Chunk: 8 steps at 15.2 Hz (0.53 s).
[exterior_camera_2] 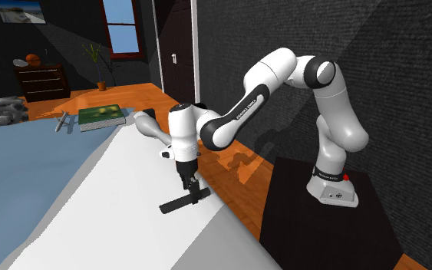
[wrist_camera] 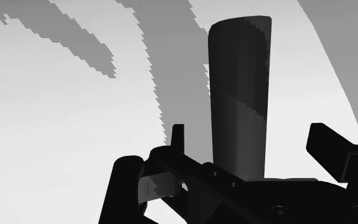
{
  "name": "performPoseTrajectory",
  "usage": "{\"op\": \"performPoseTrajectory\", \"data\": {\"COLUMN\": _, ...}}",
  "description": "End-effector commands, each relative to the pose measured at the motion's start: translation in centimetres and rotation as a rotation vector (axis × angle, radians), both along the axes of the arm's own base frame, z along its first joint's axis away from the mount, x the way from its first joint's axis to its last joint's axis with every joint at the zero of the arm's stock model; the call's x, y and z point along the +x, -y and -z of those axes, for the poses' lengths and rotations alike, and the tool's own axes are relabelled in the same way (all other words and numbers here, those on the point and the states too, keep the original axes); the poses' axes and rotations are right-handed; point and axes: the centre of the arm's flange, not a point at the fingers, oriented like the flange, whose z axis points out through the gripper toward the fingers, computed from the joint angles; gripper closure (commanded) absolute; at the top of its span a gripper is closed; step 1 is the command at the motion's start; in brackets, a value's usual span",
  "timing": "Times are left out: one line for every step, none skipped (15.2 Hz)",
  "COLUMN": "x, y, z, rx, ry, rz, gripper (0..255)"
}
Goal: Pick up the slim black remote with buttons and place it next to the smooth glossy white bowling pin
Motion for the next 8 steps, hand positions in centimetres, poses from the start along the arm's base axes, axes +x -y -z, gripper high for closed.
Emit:
{"op": "performPoseTrajectory", "data": {"x": 0.03, "y": 0.07, "z": 0.39, "rx": 0.0, "ry": 0.0, "rz": 0.0, "gripper": 0}}
{"op": "performPoseTrajectory", "data": {"x": 0.03, "y": 0.07, "z": 0.39, "rx": 0.0, "ry": 0.0, "rz": 0.0, "gripper": 0}}
{"op": "performPoseTrajectory", "data": {"x": 0.03, "y": 0.07, "z": 0.39, "rx": 0.0, "ry": 0.0, "rz": 0.0, "gripper": 0}}
{"op": "performPoseTrajectory", "data": {"x": 0.03, "y": 0.07, "z": 0.39, "rx": 0.0, "ry": 0.0, "rz": 0.0, "gripper": 0}}
{"op": "performPoseTrajectory", "data": {"x": 0.03, "y": 0.07, "z": 0.39, "rx": 0.0, "ry": 0.0, "rz": 0.0, "gripper": 0}}
{"op": "performPoseTrajectory", "data": {"x": 0.03, "y": 0.07, "z": 0.39, "rx": 0.0, "ry": 0.0, "rz": 0.0, "gripper": 0}}
{"op": "performPoseTrajectory", "data": {"x": 0.03, "y": 0.07, "z": 0.39, "rx": 0.0, "ry": 0.0, "rz": 0.0, "gripper": 0}}
{"op": "performPoseTrajectory", "data": {"x": 0.03, "y": 0.07, "z": 0.39, "rx": 0.0, "ry": 0.0, "rz": 0.0, "gripper": 255}}
